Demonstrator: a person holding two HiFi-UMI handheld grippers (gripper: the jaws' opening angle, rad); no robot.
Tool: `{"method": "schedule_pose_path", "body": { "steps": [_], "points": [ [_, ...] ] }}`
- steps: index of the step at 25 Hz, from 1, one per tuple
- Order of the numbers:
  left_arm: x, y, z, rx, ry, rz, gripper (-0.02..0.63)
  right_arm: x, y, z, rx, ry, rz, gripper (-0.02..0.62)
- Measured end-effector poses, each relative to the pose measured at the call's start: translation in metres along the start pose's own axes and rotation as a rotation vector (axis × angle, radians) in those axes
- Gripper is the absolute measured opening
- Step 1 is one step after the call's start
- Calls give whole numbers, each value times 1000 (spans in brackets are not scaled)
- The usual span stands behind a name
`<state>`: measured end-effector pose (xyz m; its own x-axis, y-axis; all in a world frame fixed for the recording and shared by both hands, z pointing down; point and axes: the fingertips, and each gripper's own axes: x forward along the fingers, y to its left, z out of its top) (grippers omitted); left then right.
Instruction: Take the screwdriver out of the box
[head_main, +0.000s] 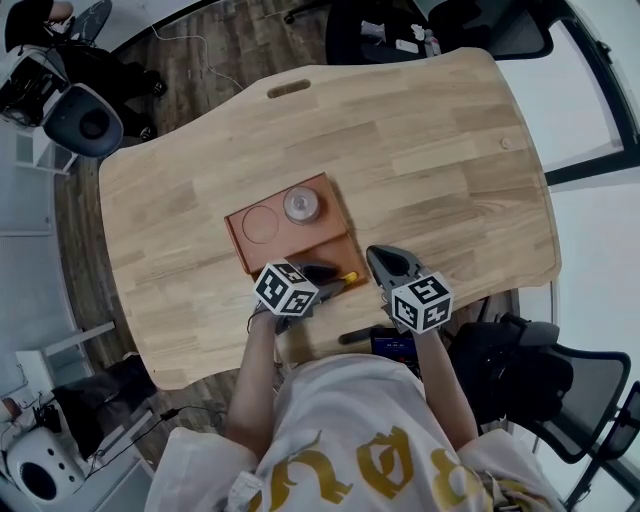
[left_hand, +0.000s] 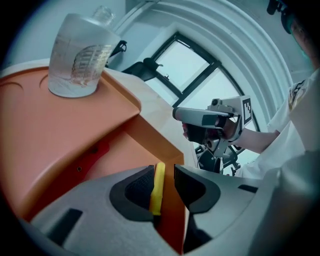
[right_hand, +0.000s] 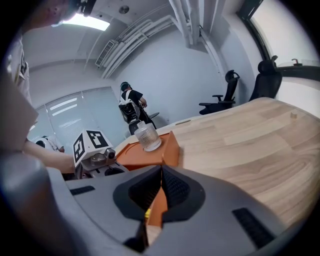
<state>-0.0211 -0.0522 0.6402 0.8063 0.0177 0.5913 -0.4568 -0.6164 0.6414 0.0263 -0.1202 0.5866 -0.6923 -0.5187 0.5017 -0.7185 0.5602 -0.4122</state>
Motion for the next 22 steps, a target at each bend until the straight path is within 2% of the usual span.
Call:
{"method": "schedule_pose_path", "body": {
  "steps": [7, 12, 15, 17, 22],
  "points": [
    [10, 5, -13, 81, 142, 10, 110, 2, -10, -4, 15, 13, -22, 12],
    [15, 12, -23, 141, 234, 48, 110, 5, -10, -1, 11, 13, -19, 12],
    [16, 11, -24, 153, 252, 41, 101, 5, -10, -1, 11, 13, -19, 12],
    [17, 9, -24, 150, 258, 32, 72, 4, -11, -1, 13, 14, -20, 11],
    [15, 9, -25, 162, 256, 57, 71, 3, -13, -2, 11, 12, -32, 12]
  ]
}}
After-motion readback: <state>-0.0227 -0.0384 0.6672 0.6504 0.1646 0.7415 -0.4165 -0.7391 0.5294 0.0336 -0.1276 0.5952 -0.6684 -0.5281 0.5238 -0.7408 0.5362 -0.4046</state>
